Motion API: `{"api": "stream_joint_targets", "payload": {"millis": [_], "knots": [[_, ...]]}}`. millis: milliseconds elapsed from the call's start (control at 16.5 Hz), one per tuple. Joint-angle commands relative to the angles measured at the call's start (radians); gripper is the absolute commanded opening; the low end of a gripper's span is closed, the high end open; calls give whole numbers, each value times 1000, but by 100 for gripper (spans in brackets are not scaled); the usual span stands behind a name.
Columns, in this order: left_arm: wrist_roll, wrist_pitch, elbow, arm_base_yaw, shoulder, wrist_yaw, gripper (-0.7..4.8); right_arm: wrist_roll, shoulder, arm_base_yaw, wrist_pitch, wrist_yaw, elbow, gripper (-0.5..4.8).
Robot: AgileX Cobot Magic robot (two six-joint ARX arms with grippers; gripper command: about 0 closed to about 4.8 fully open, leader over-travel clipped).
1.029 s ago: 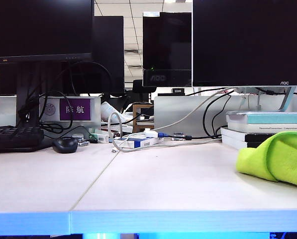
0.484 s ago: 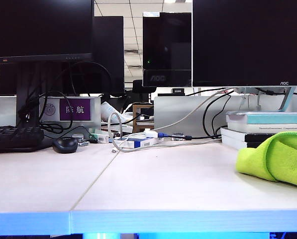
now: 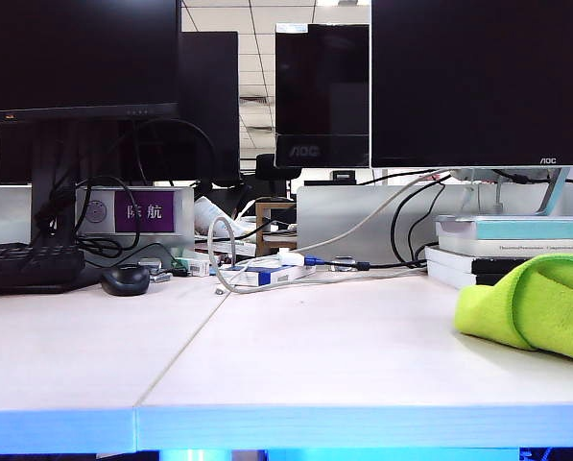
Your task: Wipe the table from left to right using the rag.
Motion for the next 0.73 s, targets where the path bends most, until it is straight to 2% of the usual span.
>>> {"api": "stream_joint_targets", "payload": {"millis": [61,303,363,484,545,727], "knots": [[66,-113,3,0,-116,-53,51,4,-118,1,-47,11,-160,-5],[122,-186,3,0,-216,-62,51,4,-189,1,-41,42,-213,-5],[123,-267,3,0,-280,-115,51,8,-195,1,-63,119,-225,-5],[132,-301,3,0,-320,-163,51,13,-195,1,-63,193,-242,-5],[134,-311,3,0,-337,-172,51,40,-195,1,-64,193,-250,-5],[133,-335,3,0,-396,-211,51,234,-196,1,-79,110,-280,-5]]}}
